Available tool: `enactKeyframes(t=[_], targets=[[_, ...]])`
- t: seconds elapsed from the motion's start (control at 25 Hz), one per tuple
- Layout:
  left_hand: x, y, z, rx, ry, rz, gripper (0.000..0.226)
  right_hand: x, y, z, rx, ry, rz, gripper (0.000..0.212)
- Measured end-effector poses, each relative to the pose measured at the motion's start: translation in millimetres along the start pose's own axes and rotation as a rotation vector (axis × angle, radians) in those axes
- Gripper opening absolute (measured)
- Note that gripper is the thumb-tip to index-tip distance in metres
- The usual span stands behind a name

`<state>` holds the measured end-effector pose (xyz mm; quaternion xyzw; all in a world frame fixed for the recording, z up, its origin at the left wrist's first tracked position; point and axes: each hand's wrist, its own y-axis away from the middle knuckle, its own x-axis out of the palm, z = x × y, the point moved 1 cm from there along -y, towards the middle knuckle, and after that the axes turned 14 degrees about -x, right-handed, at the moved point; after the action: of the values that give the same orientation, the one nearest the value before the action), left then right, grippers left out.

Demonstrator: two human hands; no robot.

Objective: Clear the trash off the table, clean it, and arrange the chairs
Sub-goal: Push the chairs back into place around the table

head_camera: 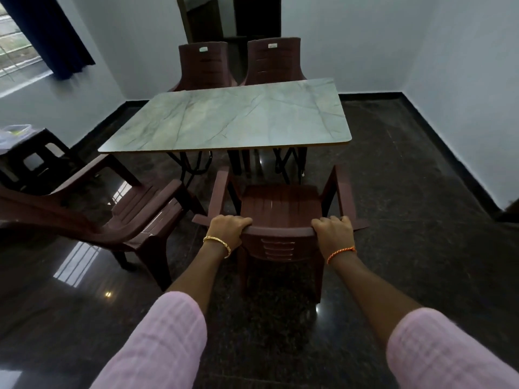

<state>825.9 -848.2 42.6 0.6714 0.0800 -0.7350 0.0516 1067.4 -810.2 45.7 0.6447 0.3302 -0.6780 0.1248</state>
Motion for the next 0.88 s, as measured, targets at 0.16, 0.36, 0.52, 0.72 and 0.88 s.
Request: enactKeyframes(t=[0.16,0.36,0.52,0.72,0.88], targets=[[6,-14,3,0.018,-0.009,0.0,0.036,6,-13,0,-0.005,0.014,0.028,0.026],[7,-37,8,0.031,0.001,0.011,0.037,16,-34,-5,0.017,0.045,0.006,0.023],[10,-54,4,0.003,0.035,0.004,0.033,23,-49,-18,-0.018,0.001,-0.039,0.023],[13,-60,1,0.001,0.022,-0.002,0.035,30,-52,-29,-0.041,0.004,-0.062,0.025],[9,-59,-7,-0.027,0.033,0.015,0.037,31,-52,-38,-0.057,0.009,-0.074,0.024]])
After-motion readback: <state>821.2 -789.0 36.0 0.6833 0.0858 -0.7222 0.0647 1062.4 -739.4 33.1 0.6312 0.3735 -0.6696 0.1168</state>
